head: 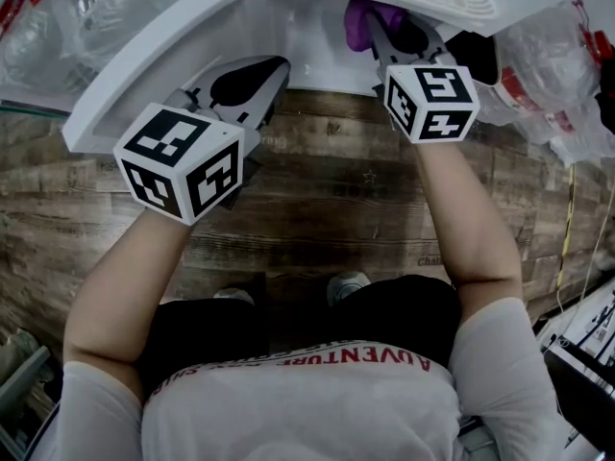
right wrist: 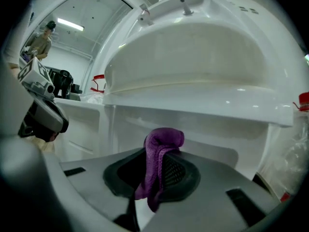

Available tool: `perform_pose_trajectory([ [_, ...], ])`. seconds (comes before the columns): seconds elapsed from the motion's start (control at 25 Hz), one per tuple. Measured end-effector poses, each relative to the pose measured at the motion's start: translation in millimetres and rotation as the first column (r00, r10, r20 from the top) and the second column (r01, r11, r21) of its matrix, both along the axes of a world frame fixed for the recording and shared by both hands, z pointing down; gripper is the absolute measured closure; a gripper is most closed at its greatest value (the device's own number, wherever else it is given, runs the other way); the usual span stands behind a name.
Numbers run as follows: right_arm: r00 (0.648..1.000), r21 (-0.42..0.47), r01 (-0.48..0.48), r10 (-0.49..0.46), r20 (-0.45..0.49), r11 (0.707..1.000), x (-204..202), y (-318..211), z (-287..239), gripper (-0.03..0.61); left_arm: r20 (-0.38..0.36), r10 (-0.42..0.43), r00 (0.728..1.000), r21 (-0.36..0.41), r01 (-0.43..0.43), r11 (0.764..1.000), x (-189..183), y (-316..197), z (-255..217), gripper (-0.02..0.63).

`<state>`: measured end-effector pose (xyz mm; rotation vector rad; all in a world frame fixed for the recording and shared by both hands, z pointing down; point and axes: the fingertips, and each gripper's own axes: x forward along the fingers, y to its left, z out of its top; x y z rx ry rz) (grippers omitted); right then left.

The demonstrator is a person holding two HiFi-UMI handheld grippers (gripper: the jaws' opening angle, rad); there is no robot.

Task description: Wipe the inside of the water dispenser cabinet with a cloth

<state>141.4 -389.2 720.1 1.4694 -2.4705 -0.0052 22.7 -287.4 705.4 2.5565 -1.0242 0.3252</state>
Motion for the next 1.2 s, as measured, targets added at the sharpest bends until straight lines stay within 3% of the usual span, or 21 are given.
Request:
perform_pose_trajectory([
  [0.52, 0.988, 0.004, 0.152, -0.152, 0.037, 0.988, -97, 1, -8, 0.515, -0.01, -0.017, 1.0, -0.009, 0.017, 1.0, -24, -2, 6, 0.586],
  [1.0, 0.986, -0.011, 0.164, -0.163, 0.041, 0.986, -83, 15, -3, 0.514, -0.039, -0.022, 0.999, -0.028, 0.021, 0.999, -27, -10, 11, 0.586],
  [1.2, 0.981, -0.04, 0.195, -0.194, 0.014, 0.98, -79, 32, -6, 0.514, -0.019, -0.03, 0.999, 0.0, 0.03, 1.0, -24, -13, 5, 0.586],
])
